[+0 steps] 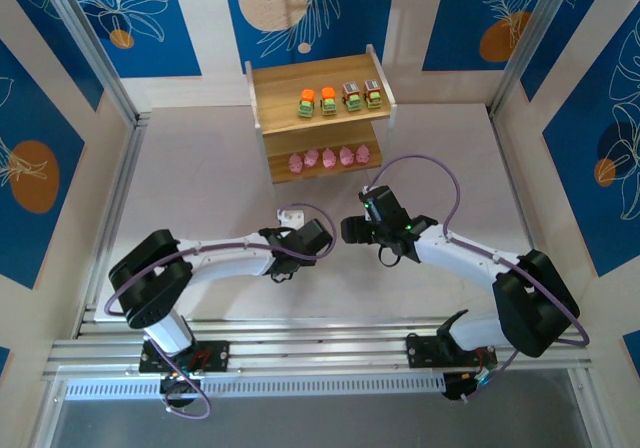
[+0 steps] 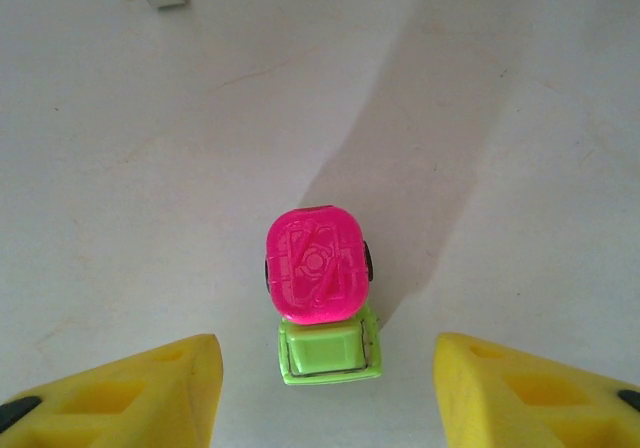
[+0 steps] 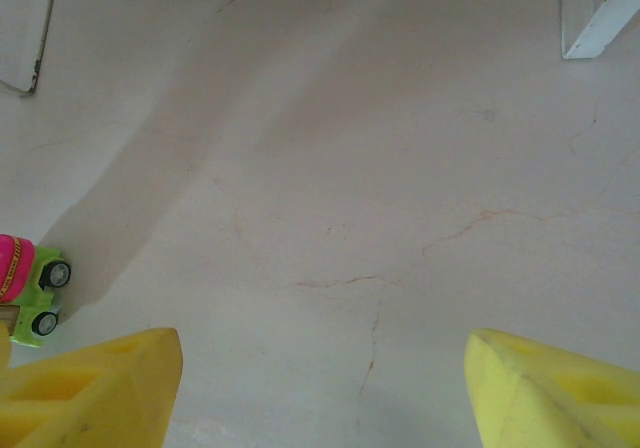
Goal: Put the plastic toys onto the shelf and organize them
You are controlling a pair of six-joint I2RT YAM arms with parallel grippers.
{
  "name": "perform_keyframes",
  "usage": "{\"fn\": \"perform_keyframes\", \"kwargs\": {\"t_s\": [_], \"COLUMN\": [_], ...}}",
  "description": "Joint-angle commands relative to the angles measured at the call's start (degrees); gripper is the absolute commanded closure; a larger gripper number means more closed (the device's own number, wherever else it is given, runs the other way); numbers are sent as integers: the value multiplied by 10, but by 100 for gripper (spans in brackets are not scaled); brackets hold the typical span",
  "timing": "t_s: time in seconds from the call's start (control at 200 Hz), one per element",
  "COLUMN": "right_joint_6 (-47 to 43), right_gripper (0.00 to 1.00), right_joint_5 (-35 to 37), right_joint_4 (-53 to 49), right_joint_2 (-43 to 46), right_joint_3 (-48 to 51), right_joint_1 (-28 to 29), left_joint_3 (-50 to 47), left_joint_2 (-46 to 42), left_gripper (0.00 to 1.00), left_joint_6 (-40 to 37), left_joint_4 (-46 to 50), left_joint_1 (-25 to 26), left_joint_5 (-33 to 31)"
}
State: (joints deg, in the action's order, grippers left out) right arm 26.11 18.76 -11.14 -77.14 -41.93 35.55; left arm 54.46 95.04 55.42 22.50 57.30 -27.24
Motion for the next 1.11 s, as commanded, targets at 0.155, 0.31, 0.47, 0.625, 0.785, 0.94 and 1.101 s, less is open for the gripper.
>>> {"fn": "perform_keyframes", "kwargs": {"t_s": [0.155,0.31,0.47,0.625,0.785,0.94,1.101], "right_joint_6": [6,5,5,5,5,4,4], "right_gripper": [25,25,25,25,25,26,26], "right_joint_5": [-12,-13,-15,-15,-15,-17,-18], "right_joint_4": [1,1,1,1,1,1,2], "right_joint_2": [2,-1,-2,-2,-2,-2,-2], "right_joint_3": [-9,-9,-10,-10,-10,-10,-10], "right_joint_1": [-1,-1,-1,0,0,0,0], "left_joint_3": [-8,-7,-4,1,7,10,14], "left_joint_2": [23,30,36,45,50,52,54], "left_gripper": [45,48,51,52,54,55,55], "left_joint_6": [19,21,23,24,26,27,26], "left_joint_4": [-10,-13,-16,-17,-13,-13,-14], "left_joint_1": [6,6,6,6,6,6,5], "left_joint_5": [7,1,-1,-2,-7,-10,-11]}}
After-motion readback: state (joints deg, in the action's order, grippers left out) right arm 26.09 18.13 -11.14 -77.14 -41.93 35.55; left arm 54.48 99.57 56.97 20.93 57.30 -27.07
